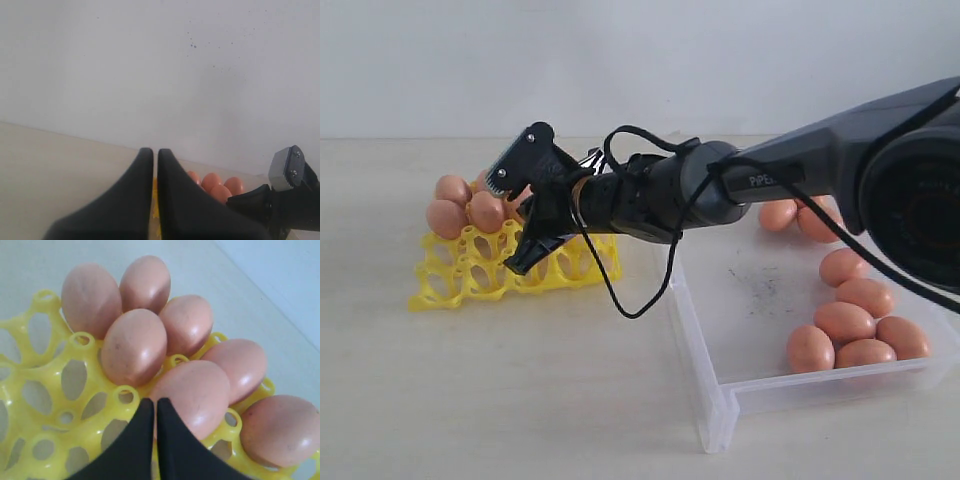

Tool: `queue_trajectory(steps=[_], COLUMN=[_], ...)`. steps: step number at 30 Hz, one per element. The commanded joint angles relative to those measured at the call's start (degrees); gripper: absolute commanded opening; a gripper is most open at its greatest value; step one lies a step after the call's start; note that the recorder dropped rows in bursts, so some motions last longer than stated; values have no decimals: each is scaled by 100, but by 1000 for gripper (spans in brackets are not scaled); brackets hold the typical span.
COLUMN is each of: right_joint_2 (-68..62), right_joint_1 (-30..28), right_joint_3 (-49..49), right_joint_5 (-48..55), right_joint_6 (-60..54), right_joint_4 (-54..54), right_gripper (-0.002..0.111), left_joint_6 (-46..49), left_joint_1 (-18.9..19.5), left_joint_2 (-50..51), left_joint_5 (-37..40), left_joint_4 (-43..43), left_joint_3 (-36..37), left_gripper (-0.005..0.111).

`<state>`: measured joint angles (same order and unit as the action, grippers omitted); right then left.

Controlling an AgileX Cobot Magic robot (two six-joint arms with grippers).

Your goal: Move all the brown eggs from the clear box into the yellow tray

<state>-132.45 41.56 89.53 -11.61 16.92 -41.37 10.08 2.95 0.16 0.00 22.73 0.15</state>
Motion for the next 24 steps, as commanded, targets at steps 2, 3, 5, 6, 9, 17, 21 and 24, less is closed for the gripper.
queue_trajectory(steps=[2,3,5,6,9,17,21,24], right_joint_2=[-173,-223,-266,-266,-266,194,684,1073], right_joint_1=[-108,-108,-108,-108,-108,-98,-30,9], right_joint_3=[129,182,224,232,236,236,167,-97], right_joint_5=[-279,-220,-145,-130,-58,691,1883,2637], right_joint_6=[-5,33,93,120,234,265,193,51], right_joint_4=[80,80,80,80,80,80,80,35], right_gripper=[0,0,0,0,0,0,0,0], left_joint_6=[52,52,52,52,52,52,52,52], left_joint_1=[-24,-24,-24,-24,-24,-24,-24,-24], left_joint_2=[-16,-16,-16,-16,-16,-16,-16,-16], left_joint_5=[0,0,0,0,0,0,0,0], left_joint_4=[19,19,19,19,19,19,19,19], left_joint_3=[-15,-15,-15,-15,-15,-15,-15,-15], left_gripper=[4,4,4,4,4,4,4,4])
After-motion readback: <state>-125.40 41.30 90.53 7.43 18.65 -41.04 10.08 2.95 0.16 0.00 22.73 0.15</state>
